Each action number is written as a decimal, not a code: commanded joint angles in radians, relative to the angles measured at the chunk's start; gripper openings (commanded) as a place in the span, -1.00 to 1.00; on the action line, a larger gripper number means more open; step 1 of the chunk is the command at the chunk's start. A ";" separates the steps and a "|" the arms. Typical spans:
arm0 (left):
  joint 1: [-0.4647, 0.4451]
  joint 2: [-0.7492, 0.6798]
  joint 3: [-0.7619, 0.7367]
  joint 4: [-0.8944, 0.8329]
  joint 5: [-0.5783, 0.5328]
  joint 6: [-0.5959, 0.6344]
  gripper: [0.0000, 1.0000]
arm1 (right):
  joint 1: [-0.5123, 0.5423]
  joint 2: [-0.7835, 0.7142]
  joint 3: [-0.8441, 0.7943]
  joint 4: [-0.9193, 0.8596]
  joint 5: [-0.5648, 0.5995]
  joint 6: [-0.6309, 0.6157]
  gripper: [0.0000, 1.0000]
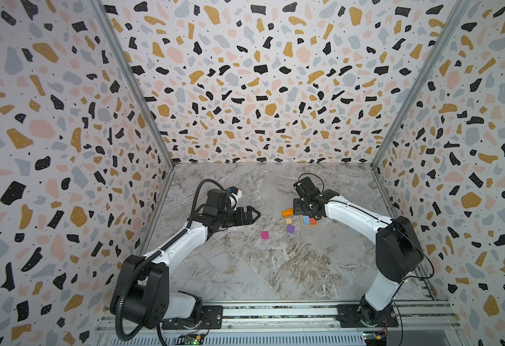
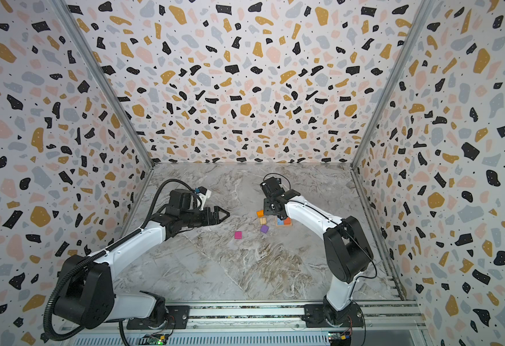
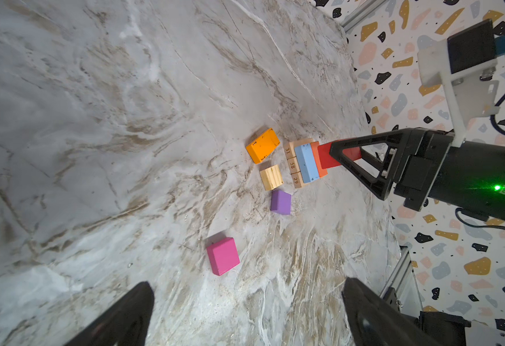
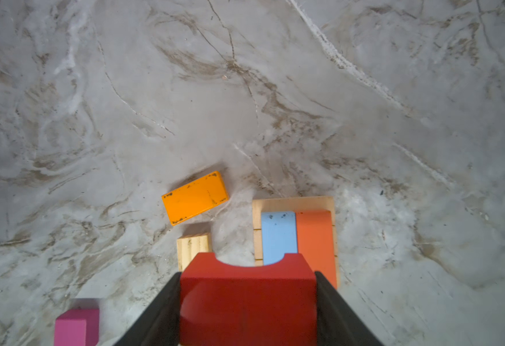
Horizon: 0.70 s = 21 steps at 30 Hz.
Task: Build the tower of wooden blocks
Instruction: 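Carry the red arch with the right gripper over the blue and coral bars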
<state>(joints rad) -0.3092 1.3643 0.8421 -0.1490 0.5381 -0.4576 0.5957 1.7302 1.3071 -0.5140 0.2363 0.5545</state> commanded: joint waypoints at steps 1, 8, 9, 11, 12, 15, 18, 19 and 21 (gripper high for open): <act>-0.013 -0.011 0.019 0.020 -0.004 -0.007 1.00 | -0.014 -0.055 -0.035 0.000 -0.014 -0.029 -0.08; -0.025 0.005 0.068 -0.042 -0.073 0.042 1.00 | -0.056 -0.086 -0.104 0.051 -0.045 -0.061 -0.08; -0.024 0.002 0.061 -0.037 -0.087 0.045 1.00 | -0.061 -0.087 -0.110 0.060 -0.056 -0.068 -0.08; -0.024 -0.001 0.054 -0.038 -0.088 0.055 1.00 | -0.066 -0.085 -0.120 0.073 -0.062 -0.088 -0.07; -0.024 -0.003 0.050 -0.036 -0.080 0.055 1.00 | -0.067 -0.083 -0.122 0.073 -0.059 -0.092 -0.08; -0.024 -0.009 0.038 -0.013 -0.049 0.049 1.00 | -0.074 -0.080 -0.133 0.088 -0.069 -0.109 -0.08; -0.024 -0.015 0.037 -0.007 -0.054 0.051 1.00 | -0.082 -0.078 -0.140 0.100 -0.078 -0.122 -0.08; -0.024 -0.015 0.038 -0.009 -0.057 0.052 0.99 | -0.082 -0.079 -0.139 0.104 -0.077 -0.127 -0.08; -0.024 -0.015 0.038 -0.011 -0.059 0.053 1.00 | -0.087 -0.076 -0.141 0.111 -0.075 -0.134 -0.08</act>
<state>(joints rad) -0.3309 1.3693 0.8806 -0.1814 0.4782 -0.4255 0.5144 1.6890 1.1744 -0.4179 0.1673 0.4458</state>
